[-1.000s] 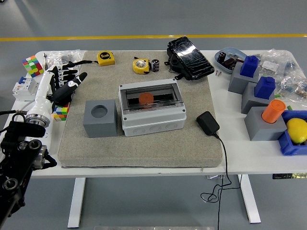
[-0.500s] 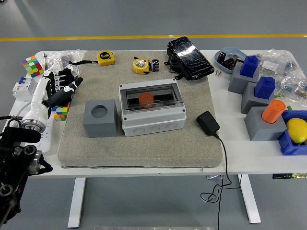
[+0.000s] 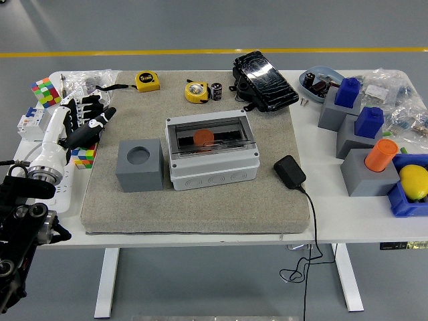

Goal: Fetch the battery,place it into the box,close the lid of the box

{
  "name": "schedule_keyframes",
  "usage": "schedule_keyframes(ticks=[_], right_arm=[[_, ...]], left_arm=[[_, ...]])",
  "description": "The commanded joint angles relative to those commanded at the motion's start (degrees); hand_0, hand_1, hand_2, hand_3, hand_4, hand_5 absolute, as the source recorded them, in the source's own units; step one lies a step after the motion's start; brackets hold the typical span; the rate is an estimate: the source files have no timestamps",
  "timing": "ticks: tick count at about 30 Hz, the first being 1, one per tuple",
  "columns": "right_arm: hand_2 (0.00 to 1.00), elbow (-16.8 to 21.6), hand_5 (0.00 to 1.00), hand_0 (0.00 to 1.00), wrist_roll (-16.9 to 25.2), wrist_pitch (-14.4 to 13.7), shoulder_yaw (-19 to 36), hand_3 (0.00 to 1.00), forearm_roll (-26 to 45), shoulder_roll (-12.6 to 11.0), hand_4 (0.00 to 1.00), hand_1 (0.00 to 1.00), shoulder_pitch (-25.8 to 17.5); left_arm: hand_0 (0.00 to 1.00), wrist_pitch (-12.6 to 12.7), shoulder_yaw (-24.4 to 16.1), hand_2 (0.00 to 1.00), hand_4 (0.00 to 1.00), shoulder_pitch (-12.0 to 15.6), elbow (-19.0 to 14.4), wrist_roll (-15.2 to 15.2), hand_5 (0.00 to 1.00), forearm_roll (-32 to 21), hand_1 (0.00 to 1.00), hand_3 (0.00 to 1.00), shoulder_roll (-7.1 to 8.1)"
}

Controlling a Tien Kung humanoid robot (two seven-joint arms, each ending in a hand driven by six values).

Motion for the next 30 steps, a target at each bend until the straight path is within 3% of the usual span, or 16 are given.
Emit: schedule_keyframes(ticks=[16,30], right_arm=[[0.587,0.0,0.485,0.544,-0.2,0.1,-0.4,0.546,-0.1,-0.9,0.926,0.600,0.5],[0.589,-0.2,0.487,0.543,-0.7,0.2,0.3,0.547,-0.2,-1.3,0.926,0.601,0.3]], left_arm=[[0.616,-0.8,0.5,0.695,0.998,-1.2,-0.6,-0.1,0.473,-0.6,0.700,0.726,0.38],[0.609,-1.0,1.5,0.694,0.998,-0.5,-0.9,-0.1,0.480,-0.7,0.699,0.732,0.37]])
